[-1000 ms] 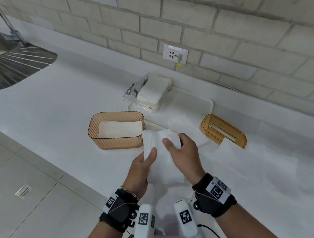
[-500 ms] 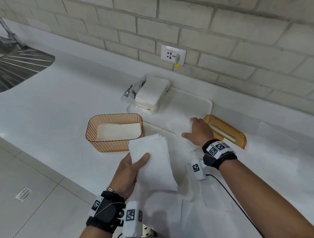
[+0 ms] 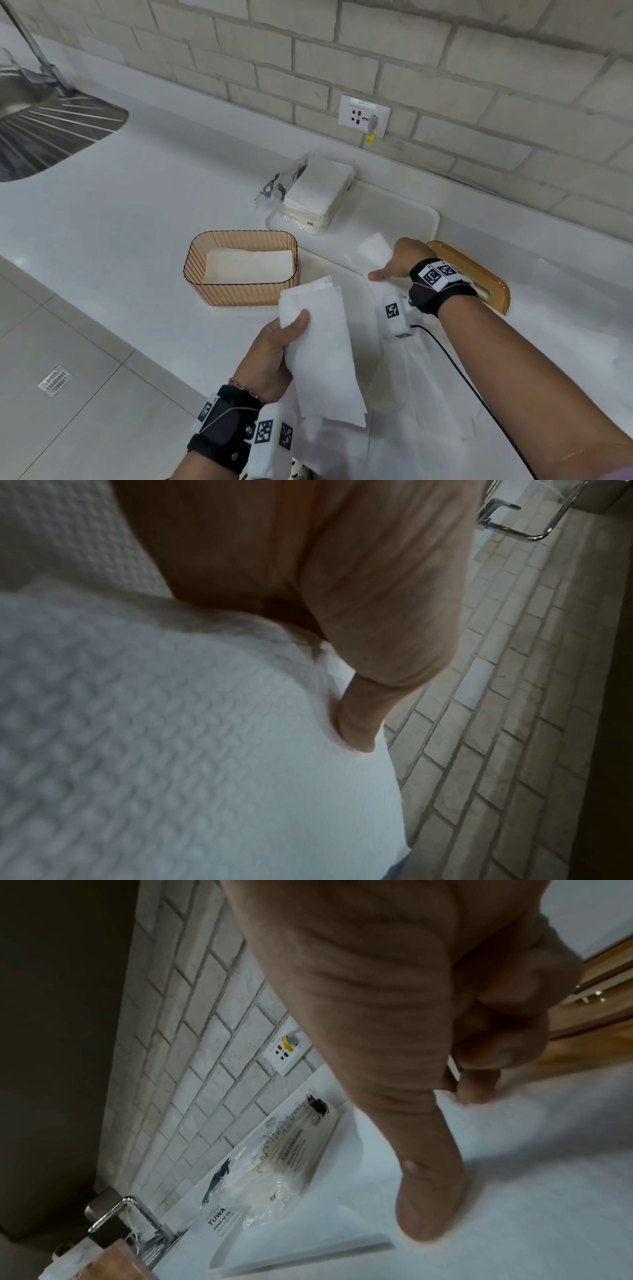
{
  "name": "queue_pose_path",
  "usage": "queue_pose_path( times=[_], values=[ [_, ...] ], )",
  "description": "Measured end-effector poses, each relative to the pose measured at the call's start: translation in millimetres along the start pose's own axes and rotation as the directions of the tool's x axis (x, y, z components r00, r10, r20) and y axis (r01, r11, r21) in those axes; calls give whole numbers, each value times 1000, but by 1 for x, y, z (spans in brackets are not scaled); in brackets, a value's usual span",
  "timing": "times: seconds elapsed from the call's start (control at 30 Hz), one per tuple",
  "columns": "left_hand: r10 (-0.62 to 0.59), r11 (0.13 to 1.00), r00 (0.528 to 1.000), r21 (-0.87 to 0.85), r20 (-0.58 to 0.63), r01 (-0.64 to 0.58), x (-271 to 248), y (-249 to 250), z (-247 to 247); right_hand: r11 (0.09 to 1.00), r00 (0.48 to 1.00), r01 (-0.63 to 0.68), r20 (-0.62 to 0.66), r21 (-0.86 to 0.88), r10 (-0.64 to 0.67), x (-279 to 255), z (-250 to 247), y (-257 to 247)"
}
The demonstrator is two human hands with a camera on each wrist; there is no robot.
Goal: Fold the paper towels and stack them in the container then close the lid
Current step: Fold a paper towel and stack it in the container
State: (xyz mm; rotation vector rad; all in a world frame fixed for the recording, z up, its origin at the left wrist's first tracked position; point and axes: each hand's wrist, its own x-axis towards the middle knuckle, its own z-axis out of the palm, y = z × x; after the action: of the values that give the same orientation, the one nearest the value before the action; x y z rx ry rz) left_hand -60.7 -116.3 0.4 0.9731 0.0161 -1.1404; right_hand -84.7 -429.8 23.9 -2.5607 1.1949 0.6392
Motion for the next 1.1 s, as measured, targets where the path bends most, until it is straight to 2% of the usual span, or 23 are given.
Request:
queue_pose_path(
  times=[0.13, 0.23, 0.3, 0.4, 0.47, 0.57, 0.63, 0.7, 0.77, 0.83, 0.9, 0.97, 1.03, 1.1],
  values=[
    [-10, 1000, 1000, -8, 28, 11, 4, -1, 5, 991, 999, 45, -20, 130, -43, -5, -4, 2],
    [-17, 999, 998, -28, 60, 19, 8, 1, 11, 939, 984, 171, -100, 300, -147, -30, -11, 4],
    [-17, 998, 998, -67, 62, 21, 12, 4, 18, 845, 960, 279, -148, 456, -237, -56, -17, 3],
    [24, 992, 996, -127, 88, -12, 18, 9, 32, 641, 909, 374, -130, 670, -395, -96, -23, 0],
    [57, 989, 993, -145, 104, -41, 22, 12, 41, 579, 872, 419, -133, 699, -471, -116, -21, -2],
    [89, 987, 991, -141, 99, -75, 26, 14, 51, 535, 840, 445, -127, 718, -527, -135, -16, -7],
    [104, 986, 992, -141, 72, -93, 28, 13, 53, 532, 856, 428, -139, 730, -498, -143, -9, -6],
    [121, 980, 992, -165, 46, -112, 30, 9, 51, 473, 861, 392, -133, 789, -491, -146, -2, 2],
    [135, 973, 990, -195, 35, -126, 30, 7, 48, 437, 847, 346, -77, 830, -525, -151, 8, 12],
    [153, 967, 988, -211, 21, -145, 28, 5, 44, 442, 840, 357, -76, 823, -537, -156, 24, 18],
    [178, 966, 984, -194, 16, -172, 26, 3, 36, 422, 881, 343, -132, 839, -454, -155, 40, 18],
    [226, 963, 974, -158, 32, -218, 20, 1, 26, 318, 909, 327, -203, 890, -365, -148, 54, 15],
    [268, 960, 962, -65, -42, -271, 14, 2, 14, 214, 933, 295, -233, 931, -275, -140, 64, 12],
    [346, 931, 919, 194, -188, -310, 6, 6, 2, 138, 939, 285, -247, 948, -240, -134, 70, 7]
  ],
)
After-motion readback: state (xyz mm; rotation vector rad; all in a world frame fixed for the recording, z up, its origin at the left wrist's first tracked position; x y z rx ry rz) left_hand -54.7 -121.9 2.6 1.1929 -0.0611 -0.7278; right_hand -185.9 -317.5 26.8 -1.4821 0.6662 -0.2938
